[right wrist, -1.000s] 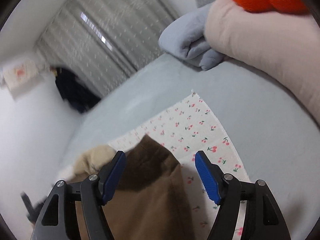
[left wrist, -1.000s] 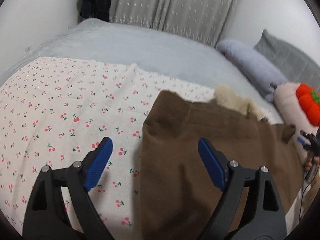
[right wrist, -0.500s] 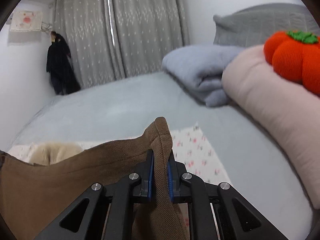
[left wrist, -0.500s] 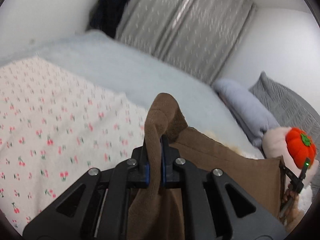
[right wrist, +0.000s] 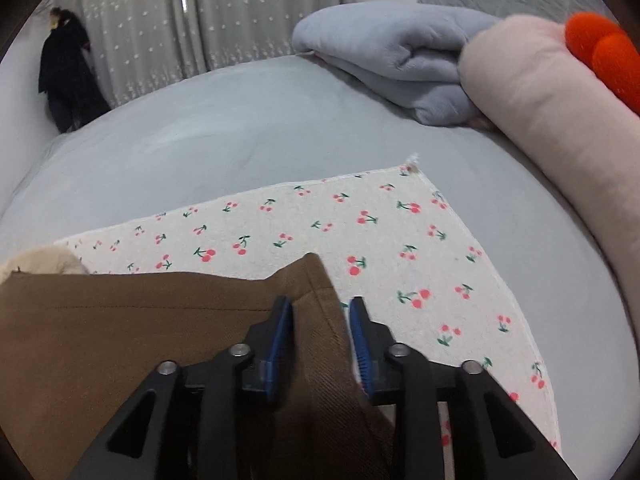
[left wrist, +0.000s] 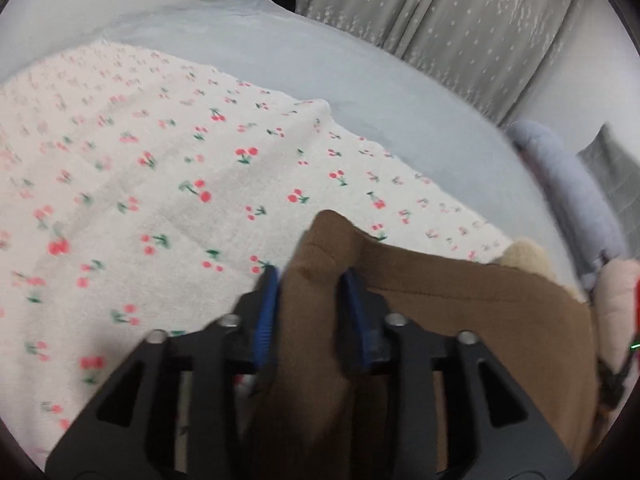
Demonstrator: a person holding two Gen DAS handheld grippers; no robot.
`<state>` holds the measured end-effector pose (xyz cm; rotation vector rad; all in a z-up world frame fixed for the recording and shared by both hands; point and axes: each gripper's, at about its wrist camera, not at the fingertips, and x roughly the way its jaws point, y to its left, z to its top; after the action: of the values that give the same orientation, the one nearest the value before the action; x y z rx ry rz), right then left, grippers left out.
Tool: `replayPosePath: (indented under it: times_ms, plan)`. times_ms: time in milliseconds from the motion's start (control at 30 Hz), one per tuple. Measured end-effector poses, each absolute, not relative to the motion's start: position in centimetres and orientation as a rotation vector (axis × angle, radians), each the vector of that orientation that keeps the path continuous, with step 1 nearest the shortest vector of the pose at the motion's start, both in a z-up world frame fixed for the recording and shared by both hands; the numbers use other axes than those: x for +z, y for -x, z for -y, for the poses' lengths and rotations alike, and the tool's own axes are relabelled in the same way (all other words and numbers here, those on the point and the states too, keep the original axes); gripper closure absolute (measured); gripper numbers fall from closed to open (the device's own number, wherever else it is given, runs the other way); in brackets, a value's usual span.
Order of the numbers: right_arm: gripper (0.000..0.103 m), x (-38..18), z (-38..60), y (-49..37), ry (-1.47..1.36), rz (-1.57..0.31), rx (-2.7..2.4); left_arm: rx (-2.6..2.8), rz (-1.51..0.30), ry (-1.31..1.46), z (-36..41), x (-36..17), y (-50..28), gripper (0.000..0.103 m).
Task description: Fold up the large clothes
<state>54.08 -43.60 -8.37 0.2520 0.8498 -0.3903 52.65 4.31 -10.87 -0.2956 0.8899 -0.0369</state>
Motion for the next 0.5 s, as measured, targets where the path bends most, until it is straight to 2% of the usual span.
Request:
replayPosePath:
  times_ms: [67,200,367,500]
  plan:
    - [0.062,-6.9,44.2,-52.6,-0.280,-0.813,-0.404,0.084,-0.847,0.188,-4.7,-8.8,-51.7,0.032]
    - [0.047,-2.5,43.7,-47.1,-0.297,-0.709,-0.373,0.051,-0.742,0.147,-4.4,-4.0,-46.4,0.027]
    - [0.046,-0.7,36.1,-43.5,-0.216,-0.737,-0.194,-0.208,-0.743,0.148,0.5,-2.2,-40.1,0.020]
    - [0.046,-2.0,30.5,-41.5,-0.206,-0.770,-0.079,-0.278,-0.780,0.080,3.5,-5.4,-36.9,0.020]
